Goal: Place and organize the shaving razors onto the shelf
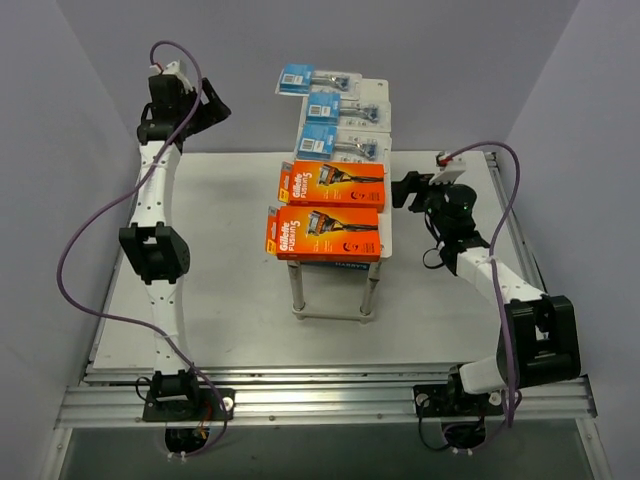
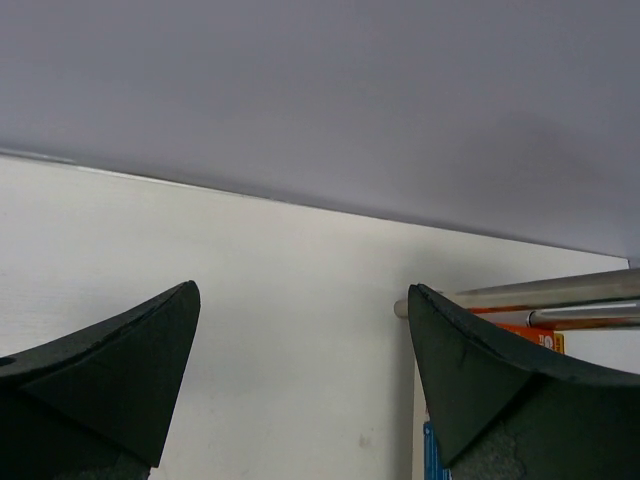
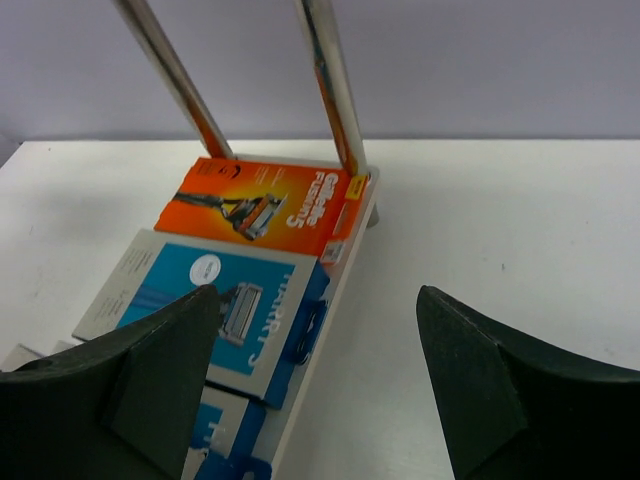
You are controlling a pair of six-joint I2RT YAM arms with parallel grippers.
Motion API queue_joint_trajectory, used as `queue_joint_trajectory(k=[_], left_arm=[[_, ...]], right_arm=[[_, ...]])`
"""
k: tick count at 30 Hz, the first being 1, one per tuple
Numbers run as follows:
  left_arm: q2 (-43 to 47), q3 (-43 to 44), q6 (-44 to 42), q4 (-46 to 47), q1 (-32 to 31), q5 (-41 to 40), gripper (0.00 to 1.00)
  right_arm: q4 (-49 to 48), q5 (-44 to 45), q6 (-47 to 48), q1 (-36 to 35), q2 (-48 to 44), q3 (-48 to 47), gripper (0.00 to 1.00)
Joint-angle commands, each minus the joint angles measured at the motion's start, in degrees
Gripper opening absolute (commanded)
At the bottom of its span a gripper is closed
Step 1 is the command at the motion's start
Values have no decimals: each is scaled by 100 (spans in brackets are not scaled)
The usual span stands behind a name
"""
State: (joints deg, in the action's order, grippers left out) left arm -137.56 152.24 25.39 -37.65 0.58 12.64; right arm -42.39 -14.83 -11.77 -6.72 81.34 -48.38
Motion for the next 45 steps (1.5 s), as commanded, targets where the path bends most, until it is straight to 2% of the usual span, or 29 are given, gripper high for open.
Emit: queue_joint_trajectory(k=[1,12,22,30,45], left_arm=[[-122,403,194,907,-260,-280,94],[-684,789,335,2261,-691,-798,94],[-843,789,265,3044,-1007,-939,94],[-887,772,19,3527,-1095,-439,94],[-887,754,-60,3905,-1209,-140,94]], right_arm=[[-480,375,-27,-119,-356,503,75],[-753,-64,-467,-505,-865,1313,73],[-893,-204,-501,-664,-690,1410,72],[-1017,-248,-546,-708,-523,1472,72],[-1043,-248,-572,-717,-426,1463,72]])
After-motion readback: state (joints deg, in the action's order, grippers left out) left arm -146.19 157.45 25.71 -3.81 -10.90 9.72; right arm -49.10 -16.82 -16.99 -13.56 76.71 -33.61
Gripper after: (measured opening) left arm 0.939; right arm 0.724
